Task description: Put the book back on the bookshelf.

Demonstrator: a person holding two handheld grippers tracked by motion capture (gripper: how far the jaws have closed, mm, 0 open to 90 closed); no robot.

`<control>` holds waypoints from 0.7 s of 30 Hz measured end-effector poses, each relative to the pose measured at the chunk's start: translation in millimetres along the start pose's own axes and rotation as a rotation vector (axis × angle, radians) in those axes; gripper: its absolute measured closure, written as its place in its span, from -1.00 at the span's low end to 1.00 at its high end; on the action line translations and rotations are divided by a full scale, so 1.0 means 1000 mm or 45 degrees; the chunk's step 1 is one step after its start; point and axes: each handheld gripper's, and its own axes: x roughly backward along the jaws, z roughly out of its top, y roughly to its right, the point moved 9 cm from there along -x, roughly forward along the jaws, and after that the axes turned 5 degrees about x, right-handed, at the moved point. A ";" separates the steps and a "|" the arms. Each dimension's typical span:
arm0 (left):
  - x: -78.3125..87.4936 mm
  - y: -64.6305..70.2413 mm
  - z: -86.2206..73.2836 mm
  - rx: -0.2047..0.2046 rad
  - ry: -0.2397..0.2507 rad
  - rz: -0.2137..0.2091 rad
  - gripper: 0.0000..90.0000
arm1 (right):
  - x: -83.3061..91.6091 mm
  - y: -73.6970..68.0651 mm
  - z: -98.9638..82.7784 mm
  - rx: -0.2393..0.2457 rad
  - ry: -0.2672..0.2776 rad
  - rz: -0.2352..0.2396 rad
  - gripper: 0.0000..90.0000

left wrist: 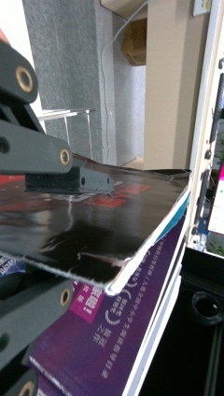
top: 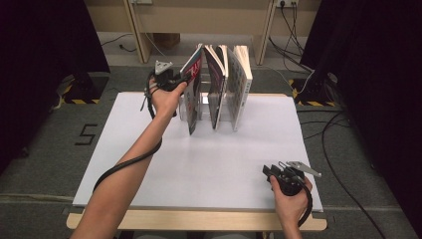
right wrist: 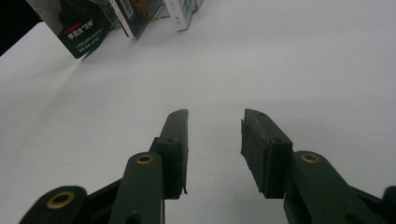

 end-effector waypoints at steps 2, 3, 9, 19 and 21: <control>-0.002 0.000 0.000 0.012 -0.012 0.005 0.52 | 0.000 0.000 0.000 0.001 -0.001 0.000 0.36; -0.003 0.000 0.001 0.015 -0.024 0.013 0.53 | -0.001 0.000 0.000 -0.002 0.001 0.001 0.36; -0.008 0.001 0.003 0.026 -0.085 0.051 0.56 | -0.001 0.000 0.000 0.002 0.000 0.001 0.36; -0.019 0.009 0.003 0.017 -0.152 0.092 0.49 | -0.001 -0.001 -0.001 -0.005 -0.013 0.006 0.36; -0.023 0.009 0.000 0.011 -0.186 0.106 0.50 | -0.001 0.000 -0.001 -0.005 -0.015 0.004 0.36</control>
